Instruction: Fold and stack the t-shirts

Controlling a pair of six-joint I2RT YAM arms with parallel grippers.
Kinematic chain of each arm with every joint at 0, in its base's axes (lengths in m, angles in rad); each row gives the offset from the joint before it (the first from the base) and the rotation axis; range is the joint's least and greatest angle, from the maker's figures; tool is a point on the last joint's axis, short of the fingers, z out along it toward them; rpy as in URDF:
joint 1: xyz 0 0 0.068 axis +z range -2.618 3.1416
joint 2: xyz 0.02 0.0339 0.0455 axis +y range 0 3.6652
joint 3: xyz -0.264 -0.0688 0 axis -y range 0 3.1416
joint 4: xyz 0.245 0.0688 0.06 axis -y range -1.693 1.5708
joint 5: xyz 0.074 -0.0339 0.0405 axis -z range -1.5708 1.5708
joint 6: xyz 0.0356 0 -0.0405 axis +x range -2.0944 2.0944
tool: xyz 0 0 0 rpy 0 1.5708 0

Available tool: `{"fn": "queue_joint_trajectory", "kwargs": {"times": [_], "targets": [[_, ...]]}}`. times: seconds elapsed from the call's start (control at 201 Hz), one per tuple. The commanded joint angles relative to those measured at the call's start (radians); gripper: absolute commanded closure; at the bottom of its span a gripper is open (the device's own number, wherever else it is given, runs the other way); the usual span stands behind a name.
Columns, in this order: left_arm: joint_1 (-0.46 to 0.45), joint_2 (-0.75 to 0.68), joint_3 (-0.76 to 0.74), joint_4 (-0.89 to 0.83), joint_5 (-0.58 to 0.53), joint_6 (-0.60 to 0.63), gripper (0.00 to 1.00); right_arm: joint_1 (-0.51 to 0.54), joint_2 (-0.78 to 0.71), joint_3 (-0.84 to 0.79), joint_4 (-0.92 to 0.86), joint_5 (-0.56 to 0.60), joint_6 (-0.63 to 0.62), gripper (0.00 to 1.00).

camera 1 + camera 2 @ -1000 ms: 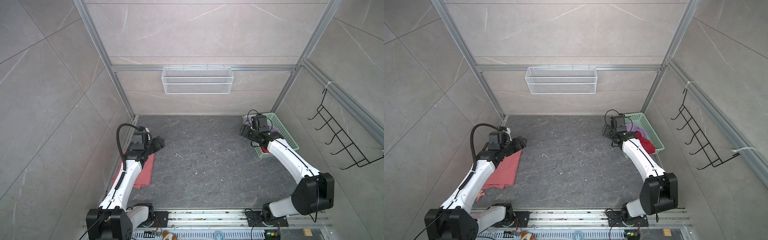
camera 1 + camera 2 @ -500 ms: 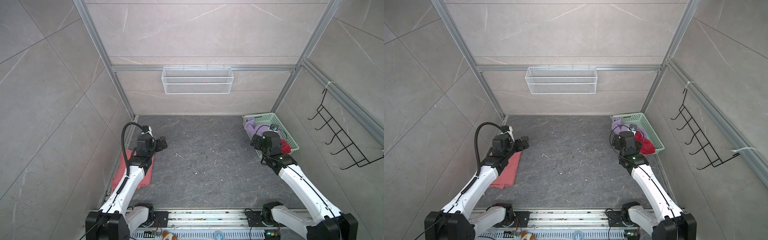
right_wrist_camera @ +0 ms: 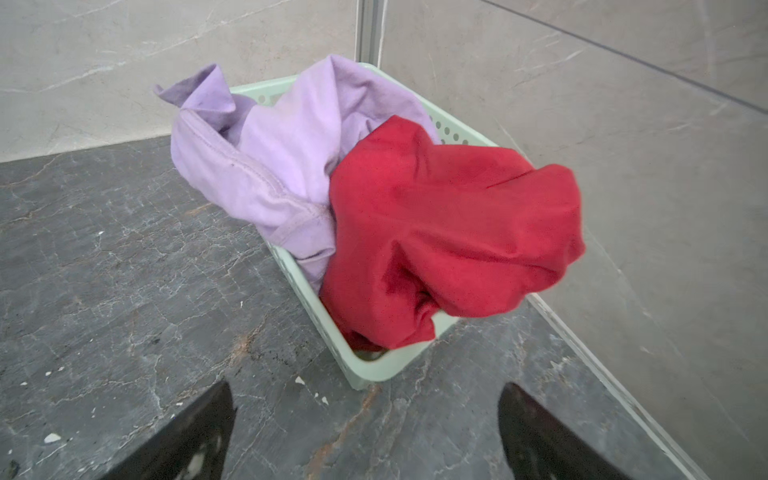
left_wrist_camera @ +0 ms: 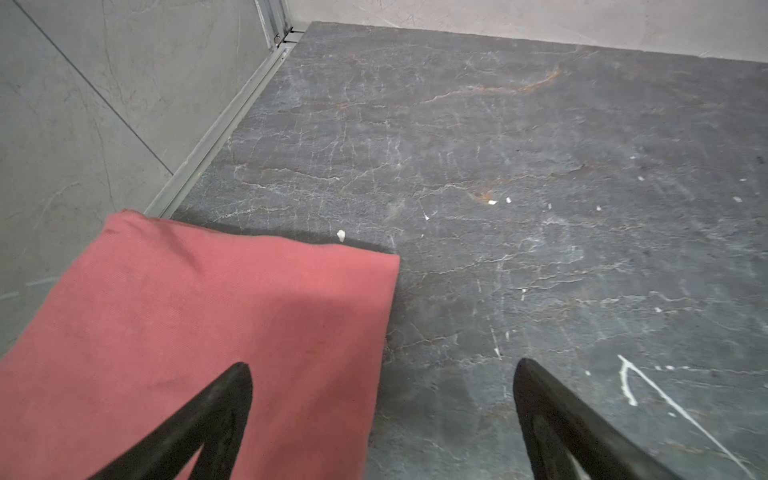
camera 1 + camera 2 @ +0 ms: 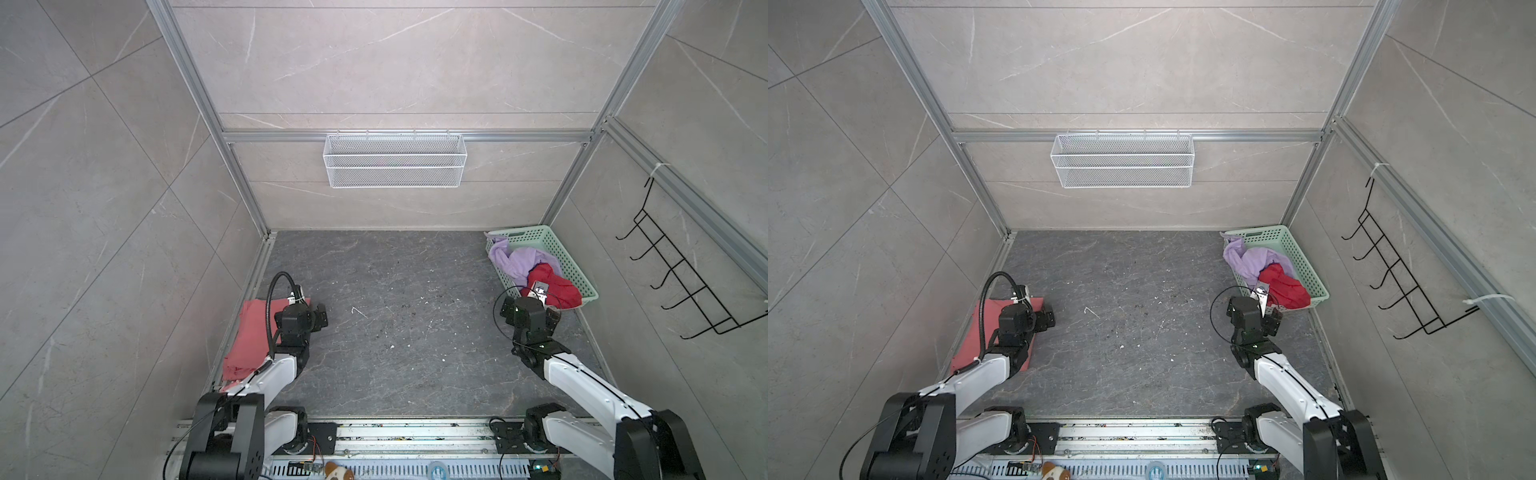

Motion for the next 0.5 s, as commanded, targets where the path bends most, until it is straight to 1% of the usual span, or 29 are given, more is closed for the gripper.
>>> {"fn": "queue_joint_trajectory", "kwargs": {"times": [0.0,0.065,0.085,0.149,0.224,0.254,0.269,0.333,0.358,0.418,0.468,0.498], "targets": [[0.011,0.051,-0.006,0.227,-0.019,0.058,0.00,-0.001,0.085,-0.024,0.276,-0.048,-0.066,0.00],[0.012,0.081,-0.005,0.273,-0.034,0.083,0.00,-0.001,0.135,-0.046,0.377,-0.042,-0.101,0.01],[0.012,0.092,-0.009,0.292,-0.031,0.090,0.00,-0.003,0.150,-0.055,0.420,-0.054,-0.111,0.01],[0.021,0.146,-0.020,0.383,-0.027,0.100,0.00,-0.005,0.185,-0.080,0.464,-0.101,-0.123,0.01],[0.026,0.222,-0.016,0.446,-0.010,0.102,0.00,-0.007,0.263,-0.126,0.612,-0.118,-0.129,0.01],[0.027,0.256,-0.015,0.479,-0.006,0.106,0.00,-0.008,0.301,-0.140,0.712,-0.131,-0.157,0.01],[0.030,0.268,-0.014,0.479,-0.005,0.102,0.00,-0.008,0.308,-0.143,0.732,-0.143,-0.166,0.01],[0.037,0.294,-0.001,0.477,0.004,0.101,0.00,-0.009,0.278,-0.125,0.627,-0.192,-0.154,0.01],[0.041,0.281,0.005,0.447,0.010,0.093,0.00,-0.013,0.280,-0.122,0.627,-0.201,-0.154,0.01],[0.049,0.286,0.013,0.434,0.019,0.090,0.00,-0.020,0.313,-0.118,0.663,-0.260,-0.175,0.01],[0.063,0.282,0.025,0.404,0.035,0.078,0.00,-0.021,0.333,-0.083,0.606,-0.323,-0.194,0.01],[0.073,0.279,0.030,0.386,0.051,0.070,0.00,-0.022,0.371,-0.057,0.575,-0.350,-0.201,0.01]]}}
